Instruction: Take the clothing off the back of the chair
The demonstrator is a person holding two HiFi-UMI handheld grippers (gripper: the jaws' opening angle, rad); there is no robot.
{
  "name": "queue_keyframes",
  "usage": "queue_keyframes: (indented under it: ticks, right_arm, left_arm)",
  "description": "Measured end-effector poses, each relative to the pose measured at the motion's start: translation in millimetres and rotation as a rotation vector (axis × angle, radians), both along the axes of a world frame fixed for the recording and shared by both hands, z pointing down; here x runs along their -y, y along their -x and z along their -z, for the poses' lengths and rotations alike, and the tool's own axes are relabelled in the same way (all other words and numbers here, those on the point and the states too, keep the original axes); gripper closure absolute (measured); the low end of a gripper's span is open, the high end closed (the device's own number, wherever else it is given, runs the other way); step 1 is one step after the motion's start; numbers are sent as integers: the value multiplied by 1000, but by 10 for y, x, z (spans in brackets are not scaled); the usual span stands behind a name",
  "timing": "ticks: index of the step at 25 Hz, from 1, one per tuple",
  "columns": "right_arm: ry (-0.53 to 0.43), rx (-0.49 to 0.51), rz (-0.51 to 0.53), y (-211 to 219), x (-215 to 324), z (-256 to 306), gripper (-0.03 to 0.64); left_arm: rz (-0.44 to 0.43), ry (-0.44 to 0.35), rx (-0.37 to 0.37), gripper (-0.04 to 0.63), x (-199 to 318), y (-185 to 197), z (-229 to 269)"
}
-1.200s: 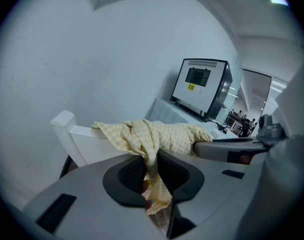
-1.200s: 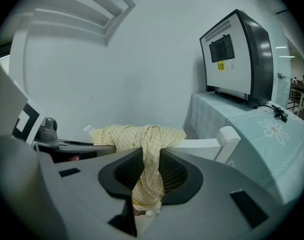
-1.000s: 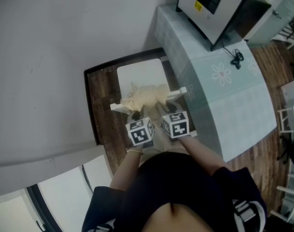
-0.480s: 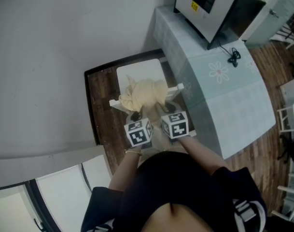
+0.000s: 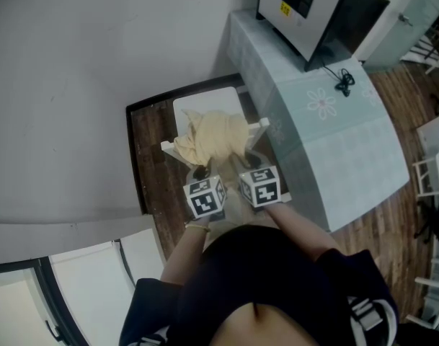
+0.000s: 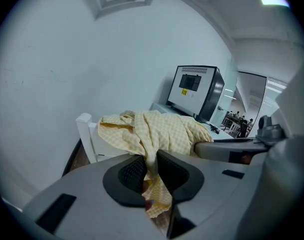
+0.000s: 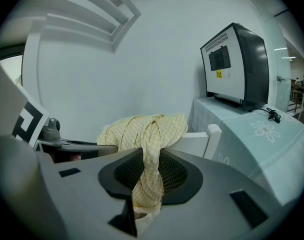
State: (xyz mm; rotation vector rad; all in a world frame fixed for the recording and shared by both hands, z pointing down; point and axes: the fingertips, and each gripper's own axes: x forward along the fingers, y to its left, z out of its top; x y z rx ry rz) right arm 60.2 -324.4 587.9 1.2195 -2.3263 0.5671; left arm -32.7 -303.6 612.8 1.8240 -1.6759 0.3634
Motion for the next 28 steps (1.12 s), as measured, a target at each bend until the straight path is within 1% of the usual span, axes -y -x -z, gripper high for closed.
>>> queue_keyframes:
  ticks: [17,28]
  right_arm:
    - [-13,15,1,-190,-483,124,522]
    - [-35,15,-4,-286,-587,183,522]
  left_arm:
    - [0,-20,0,532,-469,-207,108]
    - [4,-41,-16,532,-584,-304,163]
